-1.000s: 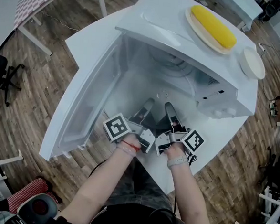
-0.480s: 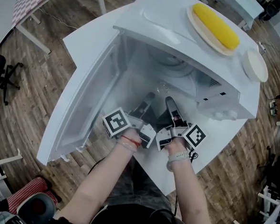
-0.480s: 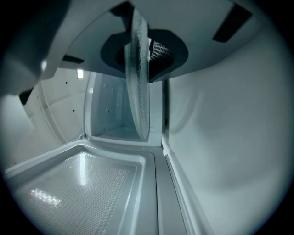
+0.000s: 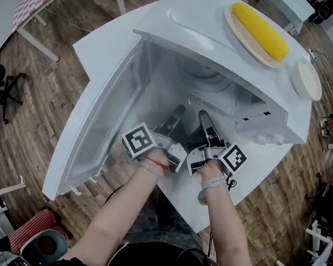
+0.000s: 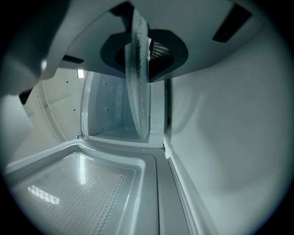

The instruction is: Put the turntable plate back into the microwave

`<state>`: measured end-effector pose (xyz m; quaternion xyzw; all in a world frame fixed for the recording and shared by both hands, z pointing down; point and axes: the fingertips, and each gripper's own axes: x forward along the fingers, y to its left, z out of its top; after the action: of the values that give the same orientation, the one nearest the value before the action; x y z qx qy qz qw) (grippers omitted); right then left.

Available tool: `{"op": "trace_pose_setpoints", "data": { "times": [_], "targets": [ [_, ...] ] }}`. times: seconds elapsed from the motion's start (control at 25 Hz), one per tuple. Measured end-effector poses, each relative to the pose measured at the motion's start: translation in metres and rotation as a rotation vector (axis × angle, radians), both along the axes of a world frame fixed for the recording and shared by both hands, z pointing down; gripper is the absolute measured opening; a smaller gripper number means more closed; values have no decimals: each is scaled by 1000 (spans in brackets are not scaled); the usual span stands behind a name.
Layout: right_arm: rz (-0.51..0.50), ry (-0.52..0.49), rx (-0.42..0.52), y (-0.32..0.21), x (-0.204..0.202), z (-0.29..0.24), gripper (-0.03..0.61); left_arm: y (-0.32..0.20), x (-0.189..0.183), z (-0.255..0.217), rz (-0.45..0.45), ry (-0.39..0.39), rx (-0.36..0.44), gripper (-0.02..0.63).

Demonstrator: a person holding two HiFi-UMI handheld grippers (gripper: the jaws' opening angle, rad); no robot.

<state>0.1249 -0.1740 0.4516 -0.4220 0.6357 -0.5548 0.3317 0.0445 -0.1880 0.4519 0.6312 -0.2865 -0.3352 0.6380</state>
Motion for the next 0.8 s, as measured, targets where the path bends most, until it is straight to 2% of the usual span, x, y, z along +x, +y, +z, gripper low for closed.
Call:
{"op": "trace_pose_setpoints", "data": {
  "times": [0.56,0.8],
  "targets": [
    [28,8,10,-2,4,-3,48,-4,0,4,10,2,-1,32],
    [28,-10,1,-15,8,-2,48,-17,7,-7,4,115,10,32]
  ]
}}
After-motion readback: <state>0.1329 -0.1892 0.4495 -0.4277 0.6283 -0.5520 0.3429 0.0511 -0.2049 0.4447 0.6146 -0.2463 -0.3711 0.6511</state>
